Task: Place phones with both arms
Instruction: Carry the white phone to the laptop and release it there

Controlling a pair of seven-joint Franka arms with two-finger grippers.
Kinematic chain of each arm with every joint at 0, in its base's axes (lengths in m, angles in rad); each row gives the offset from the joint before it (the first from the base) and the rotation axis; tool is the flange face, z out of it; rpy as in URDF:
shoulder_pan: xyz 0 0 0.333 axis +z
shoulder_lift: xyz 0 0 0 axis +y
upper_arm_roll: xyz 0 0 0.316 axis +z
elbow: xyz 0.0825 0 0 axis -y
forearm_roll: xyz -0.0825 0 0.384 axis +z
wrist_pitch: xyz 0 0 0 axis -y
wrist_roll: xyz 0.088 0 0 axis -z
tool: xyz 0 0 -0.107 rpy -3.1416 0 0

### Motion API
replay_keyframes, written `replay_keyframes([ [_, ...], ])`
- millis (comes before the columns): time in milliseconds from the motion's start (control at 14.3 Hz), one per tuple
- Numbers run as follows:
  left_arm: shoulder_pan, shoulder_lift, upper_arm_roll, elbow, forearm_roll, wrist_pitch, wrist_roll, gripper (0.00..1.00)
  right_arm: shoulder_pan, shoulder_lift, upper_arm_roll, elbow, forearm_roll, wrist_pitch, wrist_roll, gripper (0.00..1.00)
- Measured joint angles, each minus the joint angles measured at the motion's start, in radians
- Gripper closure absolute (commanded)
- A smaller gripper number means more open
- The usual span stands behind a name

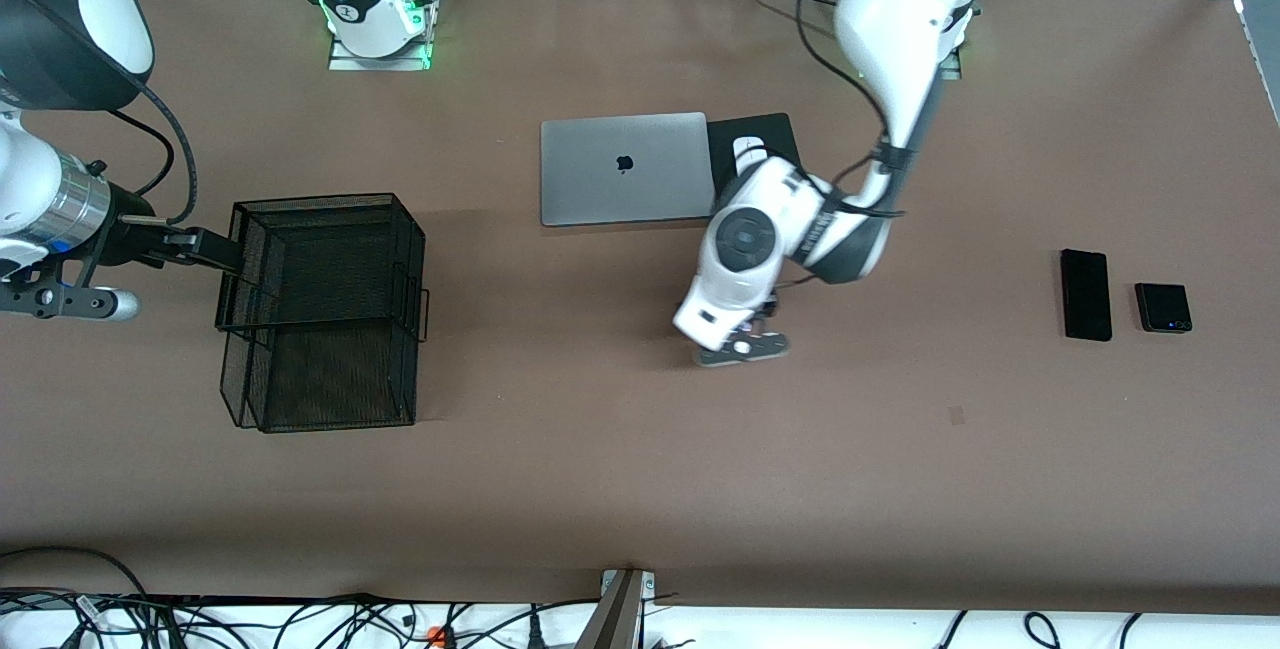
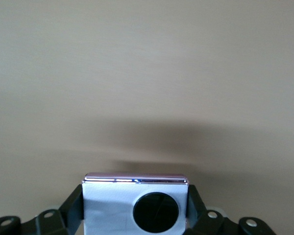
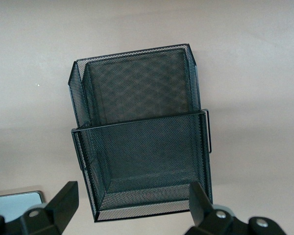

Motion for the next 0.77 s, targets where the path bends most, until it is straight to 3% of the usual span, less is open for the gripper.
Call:
replay_keyframes([
  [210,-0.046,0.047,0.000,0.090,-0.014,0.000,-0.011,1.00,0.000,0.000,0.000,0.000,0.000,0.000,0.000,0.00],
  [771,-0.079,0.193,-0.012,0.222,-0.020,0.053,-0.011,1.00,0.000,0.000,0.000,0.000,0.000,0.000,0.000,0.00],
])
